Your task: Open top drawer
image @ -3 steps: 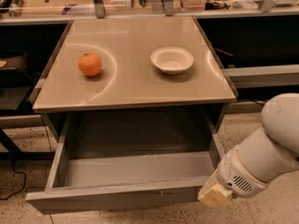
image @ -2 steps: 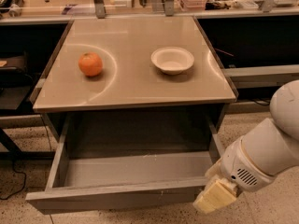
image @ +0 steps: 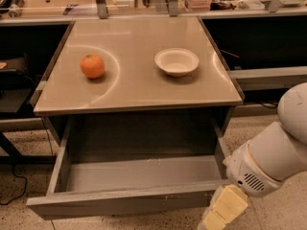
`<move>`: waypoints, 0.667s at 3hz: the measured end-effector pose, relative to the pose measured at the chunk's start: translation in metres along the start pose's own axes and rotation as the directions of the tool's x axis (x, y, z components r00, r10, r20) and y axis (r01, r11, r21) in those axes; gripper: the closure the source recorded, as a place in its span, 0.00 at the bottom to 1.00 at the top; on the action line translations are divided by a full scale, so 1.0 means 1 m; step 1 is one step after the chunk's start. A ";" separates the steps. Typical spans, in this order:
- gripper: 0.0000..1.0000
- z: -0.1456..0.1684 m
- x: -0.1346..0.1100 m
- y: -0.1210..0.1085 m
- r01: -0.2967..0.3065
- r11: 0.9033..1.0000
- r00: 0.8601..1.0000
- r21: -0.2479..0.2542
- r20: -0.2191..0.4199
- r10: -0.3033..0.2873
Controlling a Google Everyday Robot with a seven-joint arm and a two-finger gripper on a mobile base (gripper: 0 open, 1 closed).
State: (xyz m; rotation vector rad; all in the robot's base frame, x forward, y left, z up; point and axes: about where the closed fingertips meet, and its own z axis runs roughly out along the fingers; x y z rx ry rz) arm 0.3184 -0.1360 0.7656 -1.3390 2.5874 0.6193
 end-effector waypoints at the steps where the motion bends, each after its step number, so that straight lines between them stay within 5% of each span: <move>1: 0.00 -0.018 0.024 0.005 -0.037 0.999 0.999 0.019 0.008 0.037; 2: 0.00 -0.042 0.059 0.010 -0.114 0.991 0.993 0.073 0.003 0.114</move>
Offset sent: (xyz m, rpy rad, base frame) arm -0.0717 -0.0999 0.0388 -0.1022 -0.0110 -0.2410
